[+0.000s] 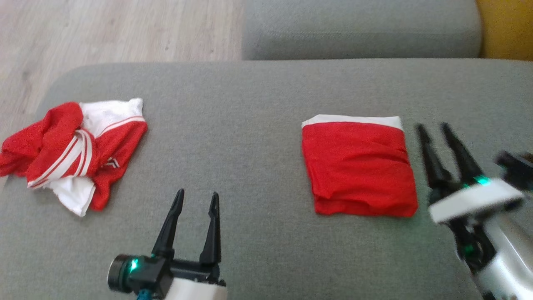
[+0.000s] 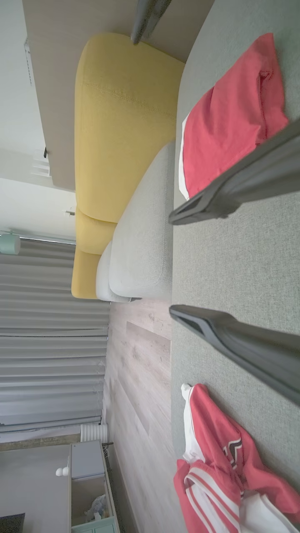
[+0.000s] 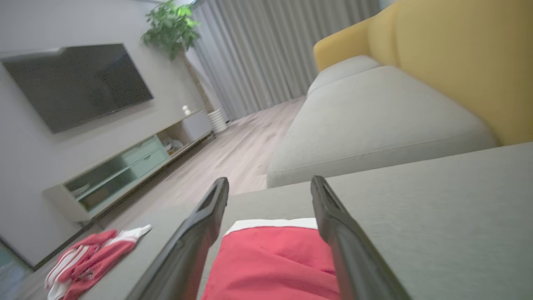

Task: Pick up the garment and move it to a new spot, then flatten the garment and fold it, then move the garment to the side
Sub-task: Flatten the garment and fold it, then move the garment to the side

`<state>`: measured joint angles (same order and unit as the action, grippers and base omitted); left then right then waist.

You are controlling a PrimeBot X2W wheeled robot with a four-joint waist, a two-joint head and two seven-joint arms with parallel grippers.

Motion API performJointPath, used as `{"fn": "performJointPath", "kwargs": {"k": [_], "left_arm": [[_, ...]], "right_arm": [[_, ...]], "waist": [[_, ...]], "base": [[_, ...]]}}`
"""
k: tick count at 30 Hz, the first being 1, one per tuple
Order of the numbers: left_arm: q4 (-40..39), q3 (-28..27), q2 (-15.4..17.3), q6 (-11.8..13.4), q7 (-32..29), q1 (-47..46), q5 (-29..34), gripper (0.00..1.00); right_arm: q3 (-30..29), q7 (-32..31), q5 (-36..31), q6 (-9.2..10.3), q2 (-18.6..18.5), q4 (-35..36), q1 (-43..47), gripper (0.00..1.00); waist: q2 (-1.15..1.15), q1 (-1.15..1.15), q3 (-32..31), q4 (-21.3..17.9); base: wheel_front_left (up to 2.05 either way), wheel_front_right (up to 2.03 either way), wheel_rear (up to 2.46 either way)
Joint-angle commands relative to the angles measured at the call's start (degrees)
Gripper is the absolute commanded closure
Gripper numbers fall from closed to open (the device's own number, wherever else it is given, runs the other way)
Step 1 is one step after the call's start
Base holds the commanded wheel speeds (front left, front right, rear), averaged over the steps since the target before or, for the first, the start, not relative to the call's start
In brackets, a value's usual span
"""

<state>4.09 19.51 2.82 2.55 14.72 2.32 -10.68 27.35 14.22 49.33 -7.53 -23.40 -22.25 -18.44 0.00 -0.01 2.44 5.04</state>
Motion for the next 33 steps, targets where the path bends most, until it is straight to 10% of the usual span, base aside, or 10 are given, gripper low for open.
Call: {"fn": "performJointPath", "kwargs": {"k": [1,14,33], "left_arm": [[-2.5,-2.6,0.1,0.6,0.3,-0.1,0.1,0.00],[-2.7,-6.3,0.1,3.5,0.3,7.3,-0.5,0.00],[-3.0,-9.4,0.1,4.5,0.3,11.7,-0.1,0.00]], "right_arm": [[-5.1,0.8,-2.4,0.04,1.0,4.3,4.6,0.00],[-13.4,0.8,-29.5,0.04,7.0,10.5,23.9,0.00],[-13.8,0.8,-32.4,0.04,10.1,8.0,25.2,0.00]], "waist": [[0.00,0.01,-1.8,-1.1],[0.00,0.01,-6.5,-3.5],[0.00,0.01,-9.7,-4.1]], "base": [[0.00,0.00,0.00],[0.00,0.00,0.00],[0.00,0.00,0.00]]}}
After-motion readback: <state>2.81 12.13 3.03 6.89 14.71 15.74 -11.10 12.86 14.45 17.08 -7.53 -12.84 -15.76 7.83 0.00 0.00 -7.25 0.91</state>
